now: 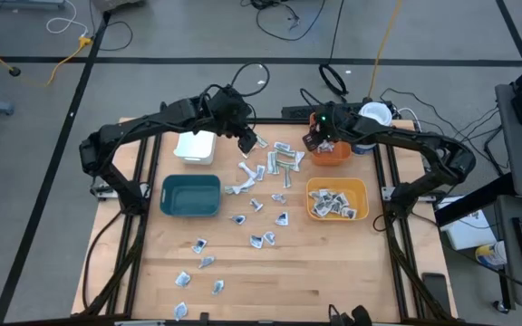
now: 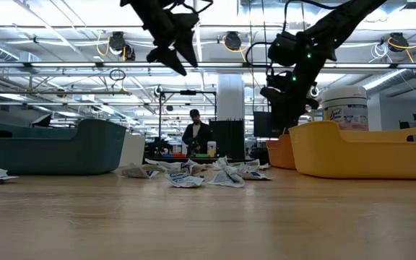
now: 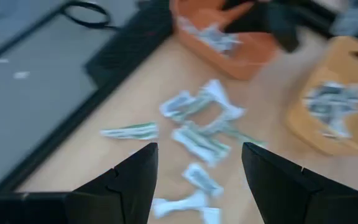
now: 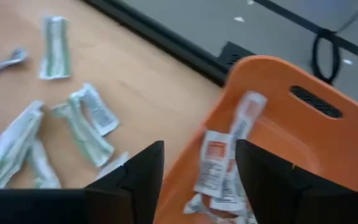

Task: Pick & Place First Aid Supplies
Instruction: Put the antibiotic ointment into the orange bin

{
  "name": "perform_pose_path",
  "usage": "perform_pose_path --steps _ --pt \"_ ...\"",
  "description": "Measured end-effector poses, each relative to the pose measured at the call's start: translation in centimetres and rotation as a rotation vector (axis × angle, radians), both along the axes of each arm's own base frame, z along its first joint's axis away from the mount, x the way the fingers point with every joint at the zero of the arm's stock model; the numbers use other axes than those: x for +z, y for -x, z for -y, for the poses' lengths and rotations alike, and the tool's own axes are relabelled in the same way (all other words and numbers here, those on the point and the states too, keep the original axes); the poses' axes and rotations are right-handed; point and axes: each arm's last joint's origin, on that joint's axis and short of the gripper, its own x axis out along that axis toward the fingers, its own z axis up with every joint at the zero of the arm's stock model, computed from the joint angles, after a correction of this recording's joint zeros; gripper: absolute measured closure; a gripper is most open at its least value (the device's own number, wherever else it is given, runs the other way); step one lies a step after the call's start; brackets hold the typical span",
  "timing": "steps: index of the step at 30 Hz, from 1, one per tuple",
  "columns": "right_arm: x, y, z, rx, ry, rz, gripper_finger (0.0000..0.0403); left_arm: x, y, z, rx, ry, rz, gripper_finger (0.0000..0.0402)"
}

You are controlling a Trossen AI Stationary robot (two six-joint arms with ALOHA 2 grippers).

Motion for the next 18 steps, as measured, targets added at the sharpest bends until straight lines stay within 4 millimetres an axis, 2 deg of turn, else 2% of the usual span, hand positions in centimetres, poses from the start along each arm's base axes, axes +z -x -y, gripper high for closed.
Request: perform_pose_path --steps 4,7,18 --pt "0.3 -0.5 0.0 0.092 -0.032 0.087 0.0193 -0.3 0.6 -0.5 0.082 -0.069 -0.086 0.0163" --pt "0.6 -1.0 0.0 0.167 -0.025 0.144 0.0191 -1.3 0.5 -1.1 0.125 -0.080 -0.147 0.0163" --pt "1.0 -1.1 0.2 0.215 0.030 0.146 0.0191 -7.9 -2.4 -2.7 0.110 0.037 -0.335 0.0163"
